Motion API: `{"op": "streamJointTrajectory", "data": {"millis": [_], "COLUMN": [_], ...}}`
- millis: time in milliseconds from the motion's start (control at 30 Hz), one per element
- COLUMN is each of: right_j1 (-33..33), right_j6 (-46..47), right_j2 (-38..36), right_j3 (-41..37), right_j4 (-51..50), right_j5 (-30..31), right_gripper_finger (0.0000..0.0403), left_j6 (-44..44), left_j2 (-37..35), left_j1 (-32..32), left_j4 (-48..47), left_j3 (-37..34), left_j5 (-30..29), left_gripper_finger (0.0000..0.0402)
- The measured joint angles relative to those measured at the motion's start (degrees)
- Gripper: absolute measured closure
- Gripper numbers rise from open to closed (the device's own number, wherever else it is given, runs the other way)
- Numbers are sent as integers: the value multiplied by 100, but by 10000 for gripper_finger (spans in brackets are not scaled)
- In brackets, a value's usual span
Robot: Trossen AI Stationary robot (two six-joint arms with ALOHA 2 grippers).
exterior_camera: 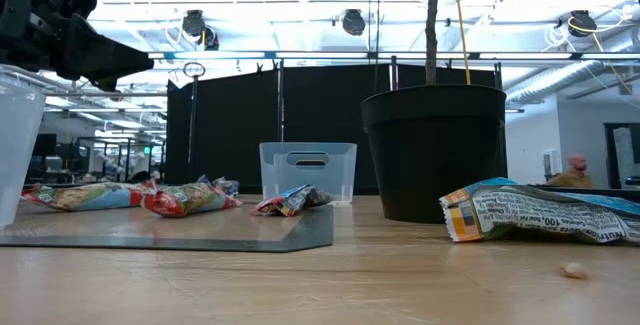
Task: Pick and place Granola Bars by type
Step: Put the green granola bar into the blue bin
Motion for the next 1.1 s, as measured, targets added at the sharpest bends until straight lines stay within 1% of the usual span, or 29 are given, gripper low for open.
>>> {"op": "streamJointTrajectory", "data": {"millis": [167, 267, 700, 900, 1100], "right_j1": [0, 2, 2, 2, 2], "right_j6": [2, -11, -48, -55, -44], "right_j2": [0, 0, 0, 0, 0], "right_j3": [0, 0, 0, 0, 0], "right_j4": [2, 19, 27, 27, 27], "right_j5": [22, 160, 157, 166, 168], "right_gripper_finger": [391, 391, 383, 367, 341], "left_j6": [-1, 0, 0, -1, -1], "left_j2": [0, -2, -1, -1, -2], "left_j1": [-1, 0, 0, 0, 0], "left_j4": [-2, 0, 0, -2, -2], "left_j3": [1, 0, 1, 2, 0], "left_j5": [0, 0, 0, 0, 0], "left_gripper_finger": [314, 314, 314, 314, 314]}}
